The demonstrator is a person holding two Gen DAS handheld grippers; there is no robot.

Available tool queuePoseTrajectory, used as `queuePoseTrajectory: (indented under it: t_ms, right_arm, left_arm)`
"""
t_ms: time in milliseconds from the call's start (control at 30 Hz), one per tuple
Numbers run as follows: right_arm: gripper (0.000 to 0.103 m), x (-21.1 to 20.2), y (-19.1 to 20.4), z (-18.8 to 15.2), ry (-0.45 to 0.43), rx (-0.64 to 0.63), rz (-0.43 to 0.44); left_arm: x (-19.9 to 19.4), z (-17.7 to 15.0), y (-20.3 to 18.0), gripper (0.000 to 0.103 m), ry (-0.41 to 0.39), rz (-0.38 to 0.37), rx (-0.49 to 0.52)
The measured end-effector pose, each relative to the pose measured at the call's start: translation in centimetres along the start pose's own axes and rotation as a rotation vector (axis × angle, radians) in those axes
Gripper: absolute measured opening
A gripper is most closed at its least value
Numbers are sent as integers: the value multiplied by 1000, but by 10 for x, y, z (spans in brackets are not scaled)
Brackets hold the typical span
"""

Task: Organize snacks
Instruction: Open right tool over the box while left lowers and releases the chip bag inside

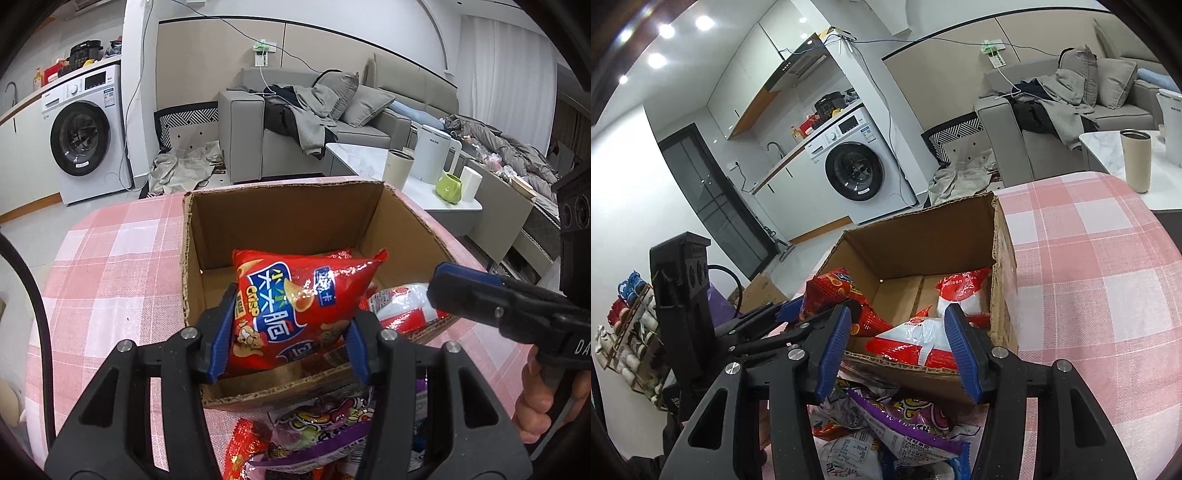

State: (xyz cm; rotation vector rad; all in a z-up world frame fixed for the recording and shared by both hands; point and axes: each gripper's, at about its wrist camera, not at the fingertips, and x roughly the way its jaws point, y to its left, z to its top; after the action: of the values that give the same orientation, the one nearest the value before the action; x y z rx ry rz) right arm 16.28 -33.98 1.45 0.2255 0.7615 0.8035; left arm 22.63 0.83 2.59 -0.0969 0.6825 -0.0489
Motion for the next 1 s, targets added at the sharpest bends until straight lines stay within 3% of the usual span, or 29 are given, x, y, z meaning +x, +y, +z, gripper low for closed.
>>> queuePoseTrajectory:
  t_ms: [67, 167, 200, 233, 300, 400, 1000]
  right_arm:
    - [56, 1, 3, 0, 6, -10, -13]
    - [76, -4, 14, 0, -8, -64, -29]
    - [85, -7, 16, 1, -21, -74, -38]
    - [88, -11, 19, 1, -36, -83, -43]
    - [95, -21, 22, 3, -58, -91, -54]
    - [102, -34, 24, 3, -76, -100, -89]
    - [103, -65, 5, -56, 2, -60, -179]
  left_arm:
    - [-2, 0, -1, 51, 1, 13, 3]
    - [-9, 0, 0, 64, 5, 15, -1]
    - [-12, 0, 0, 77, 4, 13, 0]
    - [-17, 0, -1, 83, -4, 4, 6]
    - [-27, -2, -4, 86, -19, 4, 17]
    - [-42, -8, -12, 102, -30, 20, 31]
    - [-112, -70, -7, 102, -30, 38, -43]
